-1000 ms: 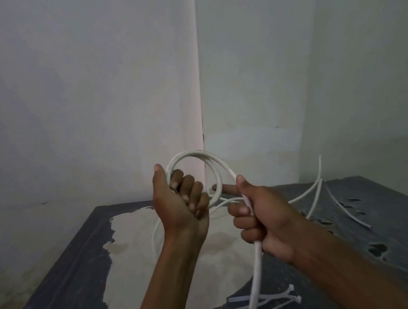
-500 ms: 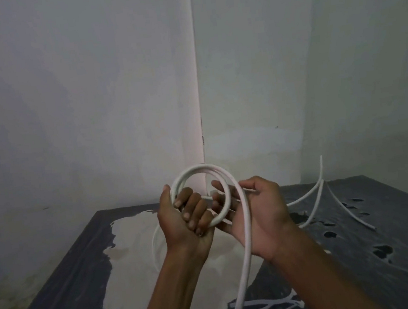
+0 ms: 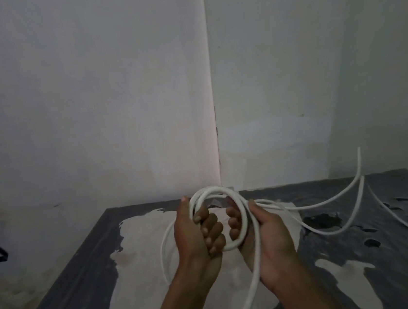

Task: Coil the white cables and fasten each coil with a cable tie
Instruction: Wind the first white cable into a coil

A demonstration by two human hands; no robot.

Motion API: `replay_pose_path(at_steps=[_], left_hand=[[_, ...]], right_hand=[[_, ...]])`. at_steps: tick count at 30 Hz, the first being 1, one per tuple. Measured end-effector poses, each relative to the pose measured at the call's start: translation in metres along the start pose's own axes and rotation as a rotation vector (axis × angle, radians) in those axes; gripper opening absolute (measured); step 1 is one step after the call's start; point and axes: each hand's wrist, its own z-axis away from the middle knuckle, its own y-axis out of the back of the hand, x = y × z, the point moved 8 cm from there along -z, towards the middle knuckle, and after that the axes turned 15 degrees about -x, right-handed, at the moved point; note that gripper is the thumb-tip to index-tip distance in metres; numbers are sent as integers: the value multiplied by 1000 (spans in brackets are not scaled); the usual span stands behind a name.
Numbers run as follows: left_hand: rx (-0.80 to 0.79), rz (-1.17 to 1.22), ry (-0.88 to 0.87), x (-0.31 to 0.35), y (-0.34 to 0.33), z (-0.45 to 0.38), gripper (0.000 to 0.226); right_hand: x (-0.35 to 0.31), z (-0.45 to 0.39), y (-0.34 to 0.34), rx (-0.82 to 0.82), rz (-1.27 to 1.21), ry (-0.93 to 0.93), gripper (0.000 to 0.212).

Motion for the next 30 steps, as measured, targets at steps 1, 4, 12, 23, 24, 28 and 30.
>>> replay_pose_path(at_steps=[1, 4, 12, 23, 24, 28, 30], left_hand=[[-12, 16, 52, -3, 2, -2, 50], [-31, 60, 144, -8, 7, -8, 47], [9, 34, 47, -2, 11, -33, 42], [2, -41, 76, -18, 18, -32, 41], [9, -49, 55, -16, 18, -31, 41], [12, -62, -4, -12, 15, -25, 42], [-13, -13, -5, -11, 10, -23, 42]], right_hand=[[-5, -2, 4, 1, 45, 20, 41], [-20, -11, 7, -9, 267, 106, 41], [-35, -30, 11, -110, 539, 81, 34], [-32, -44, 21, -36, 538, -59, 49], [-31, -38, 20, -5, 600, -5, 46], [-26, -14, 17, 133, 734, 169, 38], [-23, -7, 14, 164, 724, 220, 37]])
